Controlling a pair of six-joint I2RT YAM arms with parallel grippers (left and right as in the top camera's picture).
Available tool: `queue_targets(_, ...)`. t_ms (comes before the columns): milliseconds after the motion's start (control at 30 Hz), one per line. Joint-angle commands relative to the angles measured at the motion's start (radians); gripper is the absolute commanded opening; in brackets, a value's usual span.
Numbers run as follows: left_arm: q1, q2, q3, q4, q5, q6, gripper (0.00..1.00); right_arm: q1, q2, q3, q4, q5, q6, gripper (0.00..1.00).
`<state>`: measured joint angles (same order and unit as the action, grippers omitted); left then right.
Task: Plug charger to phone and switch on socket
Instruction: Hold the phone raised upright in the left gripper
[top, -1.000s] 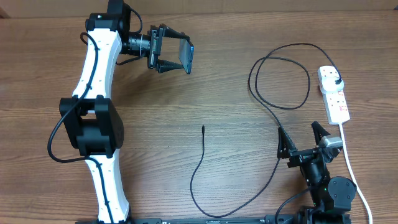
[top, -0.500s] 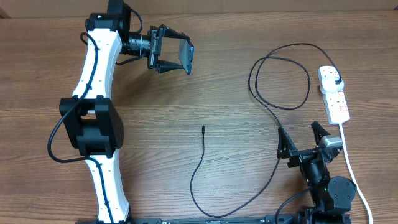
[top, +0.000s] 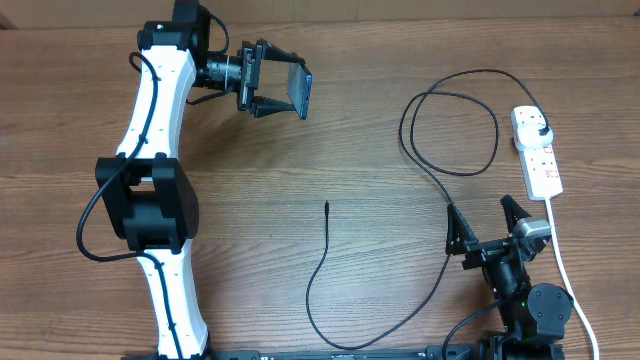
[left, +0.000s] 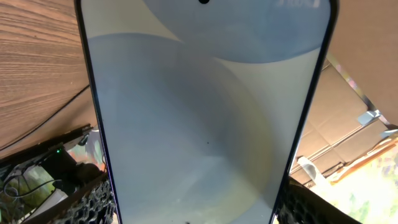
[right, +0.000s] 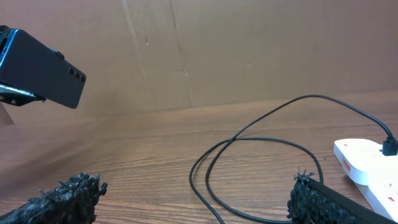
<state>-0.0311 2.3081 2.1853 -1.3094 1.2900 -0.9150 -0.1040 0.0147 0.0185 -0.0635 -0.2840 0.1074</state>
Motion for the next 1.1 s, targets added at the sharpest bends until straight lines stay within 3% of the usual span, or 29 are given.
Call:
queue_targets(0,-0.002,-0.001,0.030,0.000,0.034,-0.014,0.04,0.005,-0.012,-0.011,0.005,0.003,-0.004,1.00)
queue_targets(333,-0.002,-0.001,0.030,0.000,0.044,-0.086,0.04,0.005,-0.012,-0.011,0.005,0.003,-0.004,1.00)
queue_targets(1067,-0.002,-0.001,0.030,-0.029,0.045,-0.088,0.04,0.005,-0.012,-0.011,0.005,0.003,-0.004,1.00)
